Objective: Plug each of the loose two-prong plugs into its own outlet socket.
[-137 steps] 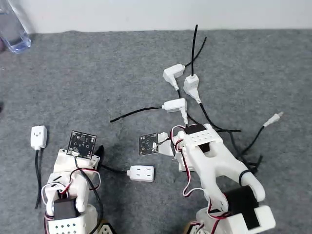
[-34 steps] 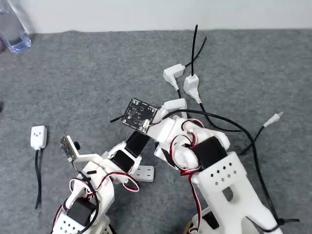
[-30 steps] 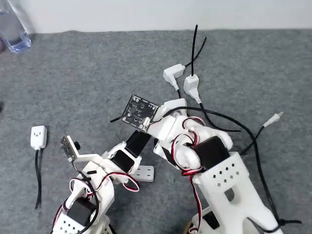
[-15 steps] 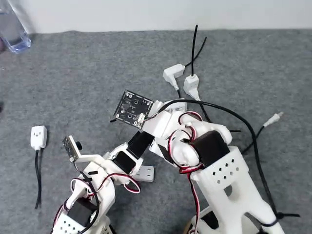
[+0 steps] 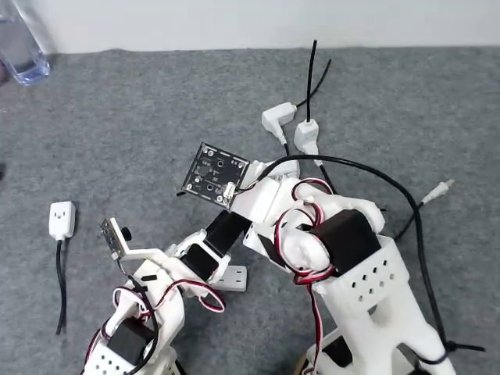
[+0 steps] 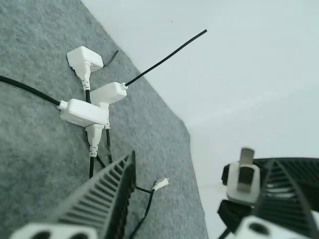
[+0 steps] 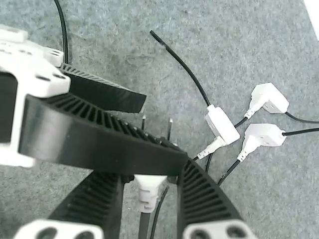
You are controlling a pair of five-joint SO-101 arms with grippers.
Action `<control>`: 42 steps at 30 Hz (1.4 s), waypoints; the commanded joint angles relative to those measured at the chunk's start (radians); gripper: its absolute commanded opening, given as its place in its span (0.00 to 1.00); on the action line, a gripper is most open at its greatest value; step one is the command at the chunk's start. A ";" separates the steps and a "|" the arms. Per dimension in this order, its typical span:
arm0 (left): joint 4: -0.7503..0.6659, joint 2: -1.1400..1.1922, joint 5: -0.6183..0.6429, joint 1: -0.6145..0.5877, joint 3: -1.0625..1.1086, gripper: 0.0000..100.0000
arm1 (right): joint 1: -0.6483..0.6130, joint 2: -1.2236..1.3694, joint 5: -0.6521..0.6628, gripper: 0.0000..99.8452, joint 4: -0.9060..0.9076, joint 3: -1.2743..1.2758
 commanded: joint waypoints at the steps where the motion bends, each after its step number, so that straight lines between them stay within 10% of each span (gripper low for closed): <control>1: 0.023 -0.008 0.003 -0.005 -0.001 0.37 | -0.028 -0.033 0.002 0.01 0.016 -0.069; 42: 0.017 -0.009 0.000 -0.141 -0.002 0.37 | -0.025 0.019 0.025 0.01 0.116 -0.207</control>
